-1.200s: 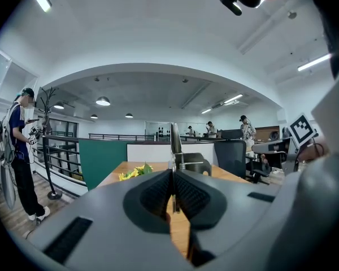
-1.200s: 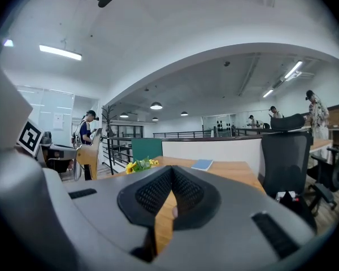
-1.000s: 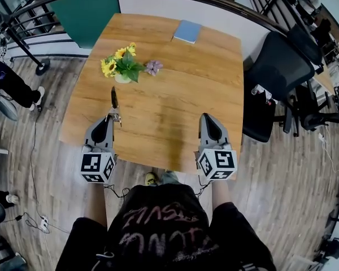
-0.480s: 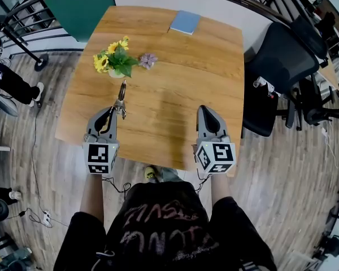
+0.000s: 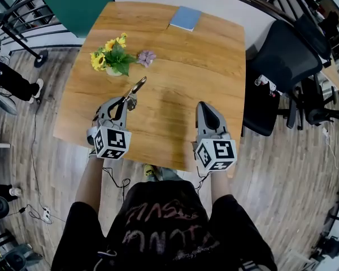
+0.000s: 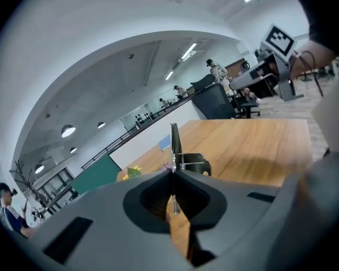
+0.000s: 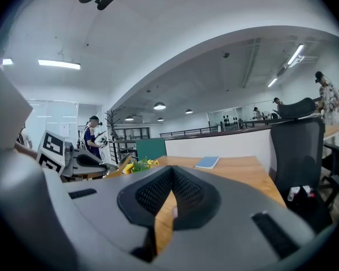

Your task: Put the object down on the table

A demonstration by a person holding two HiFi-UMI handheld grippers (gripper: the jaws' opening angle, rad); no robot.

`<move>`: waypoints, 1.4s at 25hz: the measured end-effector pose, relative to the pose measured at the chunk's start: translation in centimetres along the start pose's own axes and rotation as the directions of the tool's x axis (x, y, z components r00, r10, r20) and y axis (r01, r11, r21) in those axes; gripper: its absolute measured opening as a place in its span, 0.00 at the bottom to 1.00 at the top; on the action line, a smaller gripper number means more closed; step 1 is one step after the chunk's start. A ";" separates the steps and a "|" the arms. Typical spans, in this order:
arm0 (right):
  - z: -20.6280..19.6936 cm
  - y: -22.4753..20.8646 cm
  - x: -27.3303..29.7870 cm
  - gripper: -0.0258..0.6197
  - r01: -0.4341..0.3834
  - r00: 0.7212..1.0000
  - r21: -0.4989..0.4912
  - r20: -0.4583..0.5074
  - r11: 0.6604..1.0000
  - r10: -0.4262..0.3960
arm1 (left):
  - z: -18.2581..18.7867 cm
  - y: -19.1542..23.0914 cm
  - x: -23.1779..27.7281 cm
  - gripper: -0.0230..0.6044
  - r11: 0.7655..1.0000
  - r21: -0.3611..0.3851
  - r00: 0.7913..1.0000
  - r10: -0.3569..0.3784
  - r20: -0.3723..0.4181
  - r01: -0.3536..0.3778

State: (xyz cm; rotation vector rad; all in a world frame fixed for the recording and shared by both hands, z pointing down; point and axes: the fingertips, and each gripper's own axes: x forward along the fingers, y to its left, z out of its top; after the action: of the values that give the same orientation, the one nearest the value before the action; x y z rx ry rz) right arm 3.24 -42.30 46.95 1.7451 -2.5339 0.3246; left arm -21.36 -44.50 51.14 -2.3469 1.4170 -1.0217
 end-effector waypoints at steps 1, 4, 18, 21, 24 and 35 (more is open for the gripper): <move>0.0 0.0 0.2 0.05 -0.003 1.000 0.007 0.001 1.000 0.003 | -0.2 -0.3 0.5 0.06 1.000 0.030 1.000 -0.006 -0.016 0.007; 0.1 -0.2 0.7 0.05 -0.007 1.000 0.014 0.002 1.000 0.007 | -0.7 -1.2 1.8 0.06 0.995 0.099 0.998 -0.026 -0.062 0.032; 0.0 -0.7 1.7 0.05 -0.019 1.000 0.021 -0.001 1.000 0.019 | -4.4 -6.2 7.0 0.06 0.890 0.421 0.967 -0.079 -0.243 0.178; 0.1 -0.8 1.9 0.05 -0.013 1.000 0.024 0.003 1.000 0.013 | -5.5 -7.3 8.0 0.06 0.857 0.470 0.959 -0.090 -0.270 0.213; -0.2 -0.8 2.2 0.05 -0.015 1.000 0.026 0.005 1.000 0.014 | -7.1 -8.2 8.9 0.06 0.833 0.498 0.949 -0.093 -0.302 0.240; -0.8 -1.1 2.5 0.05 0.004 1.000 0.015 -0.019 1.000 -0.004 | -10.8 -10.4 10.5 0.06 0.815 0.486 0.912 -0.121 -0.392 0.317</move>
State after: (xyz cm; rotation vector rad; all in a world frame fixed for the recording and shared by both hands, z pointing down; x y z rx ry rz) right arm 3.27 -44.77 48.27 1.7431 -2.5210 0.3594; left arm -18.14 -46.26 69.09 -1.9911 0.7789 -1.7103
